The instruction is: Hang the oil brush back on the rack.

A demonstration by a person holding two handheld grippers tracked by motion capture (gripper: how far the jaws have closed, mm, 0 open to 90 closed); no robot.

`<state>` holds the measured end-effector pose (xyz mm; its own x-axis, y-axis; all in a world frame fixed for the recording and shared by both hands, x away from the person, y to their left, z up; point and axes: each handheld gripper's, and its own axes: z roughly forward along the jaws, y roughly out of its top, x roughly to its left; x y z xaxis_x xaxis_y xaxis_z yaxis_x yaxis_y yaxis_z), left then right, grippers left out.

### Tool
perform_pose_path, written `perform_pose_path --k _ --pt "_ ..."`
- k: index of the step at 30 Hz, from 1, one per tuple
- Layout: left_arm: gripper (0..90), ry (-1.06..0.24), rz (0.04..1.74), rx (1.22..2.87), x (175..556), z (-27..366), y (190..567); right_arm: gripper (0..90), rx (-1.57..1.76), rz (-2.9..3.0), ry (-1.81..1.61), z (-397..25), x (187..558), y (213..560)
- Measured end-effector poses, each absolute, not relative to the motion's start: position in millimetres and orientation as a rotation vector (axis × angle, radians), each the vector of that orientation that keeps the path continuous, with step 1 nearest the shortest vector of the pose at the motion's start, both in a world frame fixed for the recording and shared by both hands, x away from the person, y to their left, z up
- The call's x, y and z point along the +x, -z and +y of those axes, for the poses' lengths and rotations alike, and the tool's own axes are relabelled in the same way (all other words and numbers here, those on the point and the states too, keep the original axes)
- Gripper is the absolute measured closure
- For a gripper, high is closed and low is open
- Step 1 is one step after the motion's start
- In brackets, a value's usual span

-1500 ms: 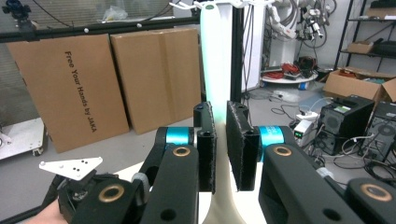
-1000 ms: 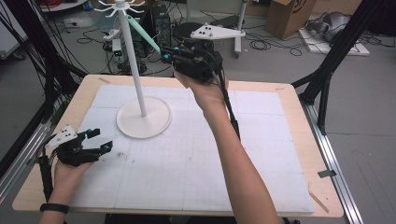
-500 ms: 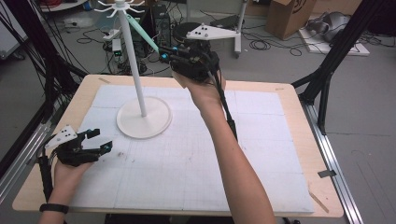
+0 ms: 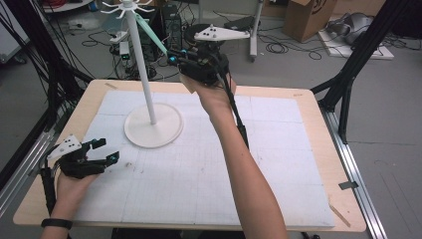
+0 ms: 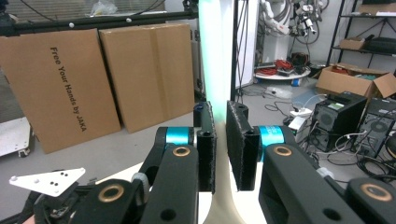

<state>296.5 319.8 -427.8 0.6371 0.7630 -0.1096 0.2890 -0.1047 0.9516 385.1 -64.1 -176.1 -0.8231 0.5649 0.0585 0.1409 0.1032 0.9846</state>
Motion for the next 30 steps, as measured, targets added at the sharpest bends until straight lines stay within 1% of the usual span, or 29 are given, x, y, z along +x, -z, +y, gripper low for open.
perform_pose_path --k 8,11,12,13,14,16,23,24,27,30 --pt "20.7 -0.499 0.863 1.685 295 319 427 82.5 0.708 2.066 -1.749 -55 392 181" --pt "20.7 -0.499 0.862 1.682 295 319 427 80.7 0.708 2.072 -1.725 -53 393 183" --pt "20.7 -0.501 0.863 1.683 295 319 427 67.5 0.715 2.064 -1.727 -52 394 184" --pt "20.7 -0.501 0.863 1.683 295 319 427 67.5 0.715 2.064 -1.727 -52 394 184" --pt "20.7 -0.501 0.864 1.681 295 319 427 64.7 0.723 2.065 -1.736 -52 394 184" --pt "20.7 -0.504 0.865 1.682 295 320 427 66.4 0.718 2.073 -1.732 -54 394 184" --pt "20.9 -0.507 0.866 1.673 296 319 427 61.3 0.688 2.082 -1.733 -76 387 186" --pt "20.9 -0.507 0.868 1.670 296 319 427 60.6 0.676 2.091 -1.727 -85 383 189" --pt "21.2 -0.513 0.871 1.648 296 320 426 58.6 0.674 2.104 -1.718 -94 379 193" --pt "21.2 -0.524 0.877 1.636 296 323 424 55.9 0.670 2.109 -1.726 -117 370 203"
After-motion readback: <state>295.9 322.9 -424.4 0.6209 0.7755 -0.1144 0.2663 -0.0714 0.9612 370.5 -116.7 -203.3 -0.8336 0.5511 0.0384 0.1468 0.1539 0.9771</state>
